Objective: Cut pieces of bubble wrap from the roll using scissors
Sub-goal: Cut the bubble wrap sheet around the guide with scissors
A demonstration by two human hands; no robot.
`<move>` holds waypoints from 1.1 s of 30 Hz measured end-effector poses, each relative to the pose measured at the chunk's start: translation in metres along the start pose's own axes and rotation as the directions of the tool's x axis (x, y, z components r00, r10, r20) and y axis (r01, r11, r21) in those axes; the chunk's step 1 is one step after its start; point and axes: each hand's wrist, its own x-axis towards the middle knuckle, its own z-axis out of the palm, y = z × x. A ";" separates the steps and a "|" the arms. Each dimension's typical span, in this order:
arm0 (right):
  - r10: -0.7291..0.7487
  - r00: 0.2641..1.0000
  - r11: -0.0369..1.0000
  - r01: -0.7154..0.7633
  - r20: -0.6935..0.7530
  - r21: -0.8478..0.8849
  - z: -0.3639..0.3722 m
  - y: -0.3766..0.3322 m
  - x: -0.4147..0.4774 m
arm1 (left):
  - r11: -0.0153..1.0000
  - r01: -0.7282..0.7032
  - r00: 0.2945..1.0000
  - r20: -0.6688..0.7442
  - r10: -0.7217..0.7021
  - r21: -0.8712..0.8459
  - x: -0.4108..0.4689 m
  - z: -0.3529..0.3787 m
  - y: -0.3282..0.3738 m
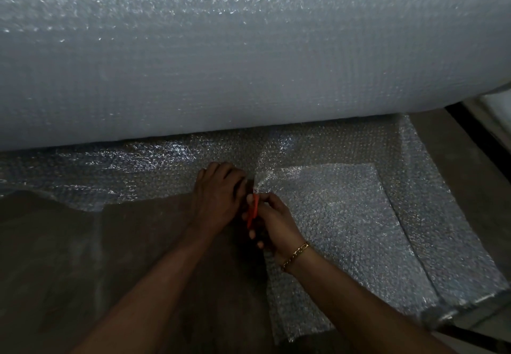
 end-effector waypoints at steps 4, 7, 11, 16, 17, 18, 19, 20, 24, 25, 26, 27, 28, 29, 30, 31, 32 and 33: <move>0.053 0.998 0.998 -0.052 0.019 -0.024 -0.002 -0.004 -0.001 | 0.999 0.017 1.000 0.014 -0.016 -0.031 -0.001 -0.003 -0.001; 0.058 0.998 0.998 -0.057 0.022 -0.026 -0.002 -0.004 -0.001 | 0.999 0.043 0.999 0.019 -0.042 -0.033 -0.001 -0.002 -0.002; 0.031 0.999 0.999 -0.030 0.032 -0.021 -0.001 -0.006 0.001 | 0.999 0.044 0.999 0.010 -0.043 -0.031 -0.002 -0.003 0.000; 0.016 1.000 1.000 -0.016 0.007 -0.027 -0.002 -0.010 0.005 | 0.998 0.051 0.999 0.006 -0.051 -0.029 -0.003 -0.002 0.000; 0.015 1.000 1.000 -0.015 0.009 -0.023 -0.002 -0.010 0.005 | 0.998 0.053 0.999 0.004 -0.053 -0.029 -0.003 -0.001 -0.001; 0.010 1.000 1.000 -0.010 0.013 -0.018 -0.003 -0.011 0.005 | 0.998 0.055 0.999 0.002 -0.055 -0.030 -0.003 0.000 -0.001; 0.004 1.000 1.000 -0.004 0.017 -0.016 -0.003 -0.011 0.005 | 0.998 0.055 0.999 0.000 -0.055 -0.031 -0.002 0.001 -0.001; -0.001 1.000 1.000 0.001 0.021 -0.016 -0.003 -0.011 0.005 | 0.998 0.053 0.999 -0.001 -0.053 -0.031 -0.002 0.001 -0.001; 0.011 0.999 0.999 -0.010 0.039 -0.031 -0.003 -0.013 0.004 | 0.998 0.042 0.999 -0.006 -0.042 -0.040 -0.003 0.001 -0.001; 0.013 0.999 0.999 -0.012 0.041 -0.036 -0.003 -0.014 0.004 | 0.998 0.040 0.999 -0.007 -0.041 -0.043 -0.003 0.000 -0.001; 0.012 0.999 0.999 -0.011 0.040 -0.040 -0.002 -0.014 0.005 | 0.998 0.041 0.999 -0.007 -0.041 -0.046 -0.003 0.000 -0.001; 0.010 0.999 0.999 -0.009 0.036 -0.043 -0.002 -0.015 0.006 | 0.998 0.043 0.999 -0.007 -0.043 -0.049 -0.004 0.000 -0.001; 0.010 1.000 0.999 -0.009 0.029 -0.043 -0.002 -0.015 0.007 | 0.998 0.046 0.999 -0.005 -0.046 -0.052 -0.004 0.001 -0.001; 0.010 1.000 0.999 -0.009 0.020 -0.043 -0.001 -0.015 0.008 | 0.997 0.050 0.999 -0.003 -0.050 -0.053 -0.004 0.001 -0.001; 0.009 1.000 0.999 -0.008 0.014 -0.044 -0.001 -0.016 0.009 | 0.997 0.053 0.999 0.001 -0.053 -0.051 -0.004 0.001 -0.001; 0.007 1.000 0.999 -0.007 0.011 -0.045 -0.001 -0.016 0.010 | 0.997 0.055 0.998 0.004 -0.055 -0.048 -0.004 0.001 -0.002; 0.007 1.000 0.999 -0.006 0.009 -0.045 0.000 -0.016 0.010 | 0.997 0.056 0.998 0.008 -0.056 -0.046 -0.004 0.001 -0.002; 0.005 1.000 0.999 -0.005 0.008 -0.045 0.000 -0.017 0.010 | 0.997 0.056 0.998 0.011 -0.056 -0.044 -0.004 0.001 -0.002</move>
